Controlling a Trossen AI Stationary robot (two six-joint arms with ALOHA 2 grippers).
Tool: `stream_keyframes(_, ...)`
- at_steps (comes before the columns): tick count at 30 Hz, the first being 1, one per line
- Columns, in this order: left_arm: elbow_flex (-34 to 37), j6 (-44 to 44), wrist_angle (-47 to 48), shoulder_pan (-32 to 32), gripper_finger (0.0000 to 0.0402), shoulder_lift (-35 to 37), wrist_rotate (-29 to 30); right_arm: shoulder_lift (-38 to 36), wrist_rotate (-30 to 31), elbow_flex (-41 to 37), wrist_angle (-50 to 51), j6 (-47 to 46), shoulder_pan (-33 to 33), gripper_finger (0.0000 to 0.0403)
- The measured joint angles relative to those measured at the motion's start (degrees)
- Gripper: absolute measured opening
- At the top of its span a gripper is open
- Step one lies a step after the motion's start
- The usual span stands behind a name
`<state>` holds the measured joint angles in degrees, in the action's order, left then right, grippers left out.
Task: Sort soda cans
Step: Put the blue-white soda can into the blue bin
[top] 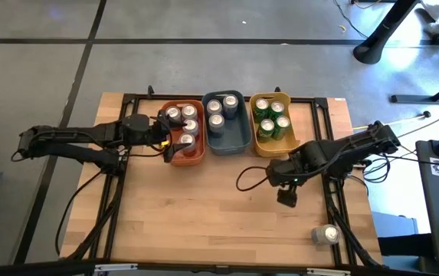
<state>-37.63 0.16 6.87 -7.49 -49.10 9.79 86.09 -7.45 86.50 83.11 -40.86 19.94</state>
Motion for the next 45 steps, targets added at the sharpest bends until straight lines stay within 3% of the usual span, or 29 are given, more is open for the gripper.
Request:
stream_keyframes(4,0.0,-0.3,0.1,0.0,0.0354,0.0,0.0,0.1,-4.7,0.0,-5.1,-2.7,2.2,0.0361)
stream_keyframes(9,0.1,-0.2,0.2,0.0,0.0354,-0.1,0.0,0.1,-0.5,0.0,-11.6,-3.2,5.6,0.0360)
stream_keyframes(16,0.7,-0.2,0.7,0.0,0.0354,-0.3,0.0,2.0,-2.2,0.1,-2.6,-4.8,10.8,0.0360)
stream_keyframes(19,0.7,-0.9,0.6,0.0,0.0354,-0.4,0.0,2.6,-5.8,0.1,-1.6,-8.8,13.7,0.0360)
stream_keyframes(23,0.7,-0.3,0.5,0.0,0.0354,-1.2,0.0,3.5,-6.0,0.1,-0.7,-10.8,18.8,0.0360)
stream_keyframes(35,0.7,2.8,-1.3,-0.1,0.0354,-5.6,0.0,6.0,-8.2,0.0,-0.6,-29.3,35.6,0.0360)
stream_keyframes(40,0.7,2.9,-1.4,-0.1,0.0354,-7.4,0.0,6.0,-6.5,0.0,-1.1,-34.5,40.8,0.0360)
stream_keyframes(45,0.7,2.9,-1.4,-0.1,0.0354,-8.8,-0.4,6.0,-0.5,0.0,0.4,-37.2,44.0,0.0360)
